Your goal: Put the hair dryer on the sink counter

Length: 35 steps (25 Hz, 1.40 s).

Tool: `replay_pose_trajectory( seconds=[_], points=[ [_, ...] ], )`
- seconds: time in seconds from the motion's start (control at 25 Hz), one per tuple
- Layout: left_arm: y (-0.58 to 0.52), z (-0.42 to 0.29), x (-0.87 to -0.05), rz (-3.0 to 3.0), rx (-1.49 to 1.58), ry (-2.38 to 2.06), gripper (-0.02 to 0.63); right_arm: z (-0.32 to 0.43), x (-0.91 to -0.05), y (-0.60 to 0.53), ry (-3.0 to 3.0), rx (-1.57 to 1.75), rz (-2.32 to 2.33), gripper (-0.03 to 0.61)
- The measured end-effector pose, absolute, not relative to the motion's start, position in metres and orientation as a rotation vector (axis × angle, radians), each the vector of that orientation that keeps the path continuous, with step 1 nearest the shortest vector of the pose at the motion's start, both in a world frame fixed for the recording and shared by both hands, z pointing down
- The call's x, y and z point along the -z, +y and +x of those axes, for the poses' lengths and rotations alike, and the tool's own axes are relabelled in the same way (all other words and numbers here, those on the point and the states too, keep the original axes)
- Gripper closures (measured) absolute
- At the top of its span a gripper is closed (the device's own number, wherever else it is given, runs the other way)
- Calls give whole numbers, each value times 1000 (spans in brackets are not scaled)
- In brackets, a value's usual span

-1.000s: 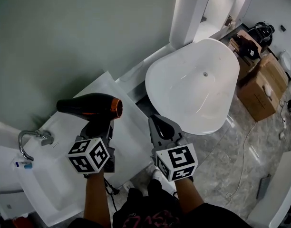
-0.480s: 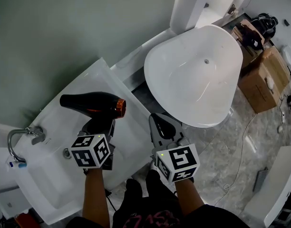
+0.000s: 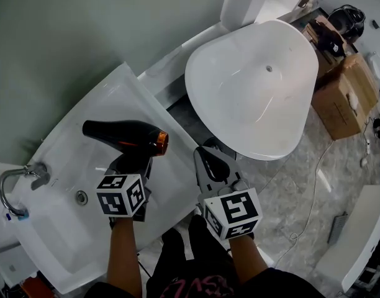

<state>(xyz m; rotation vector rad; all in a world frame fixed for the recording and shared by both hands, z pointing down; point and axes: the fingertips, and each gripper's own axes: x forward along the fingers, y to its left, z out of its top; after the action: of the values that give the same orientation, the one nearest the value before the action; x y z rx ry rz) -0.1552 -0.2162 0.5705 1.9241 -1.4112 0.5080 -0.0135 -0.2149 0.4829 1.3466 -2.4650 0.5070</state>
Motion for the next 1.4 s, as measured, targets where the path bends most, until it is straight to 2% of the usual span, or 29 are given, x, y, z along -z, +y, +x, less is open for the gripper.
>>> replay_pose_trajectory(
  seconds=[0.24,1.4],
  points=[
    [-212,-144,-593,1937,-621,-1362,445,-4,-491,-215,-2442,-517,1352,557],
    [-198,-125,-629,1892,-699,-1245,445,10,-502,-215,-2418,-531,1365,557]
  ],
)
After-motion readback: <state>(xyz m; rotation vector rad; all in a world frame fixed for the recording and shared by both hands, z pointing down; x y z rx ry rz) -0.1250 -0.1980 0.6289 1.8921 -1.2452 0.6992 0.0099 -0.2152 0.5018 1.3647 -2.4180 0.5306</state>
